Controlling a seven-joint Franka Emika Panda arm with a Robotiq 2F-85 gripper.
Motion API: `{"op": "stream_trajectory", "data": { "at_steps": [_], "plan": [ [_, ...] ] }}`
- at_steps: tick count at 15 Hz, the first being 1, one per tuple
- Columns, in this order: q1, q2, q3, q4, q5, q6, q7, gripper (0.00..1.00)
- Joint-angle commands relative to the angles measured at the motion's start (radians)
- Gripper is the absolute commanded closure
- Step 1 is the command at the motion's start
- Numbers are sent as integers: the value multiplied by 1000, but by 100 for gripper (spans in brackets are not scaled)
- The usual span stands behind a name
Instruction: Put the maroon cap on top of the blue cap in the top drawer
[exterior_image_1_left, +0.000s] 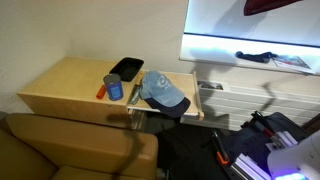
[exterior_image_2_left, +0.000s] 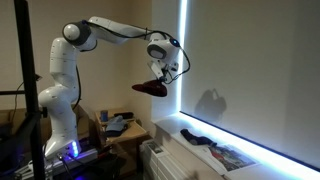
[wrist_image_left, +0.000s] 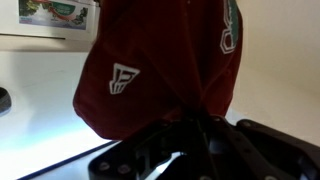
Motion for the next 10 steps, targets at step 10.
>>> {"op": "stream_trajectory", "data": {
  "at_steps": [10],
  "plan": [
    [562,-236,-72,-394,20,-86,-215,99]
  ]
}}
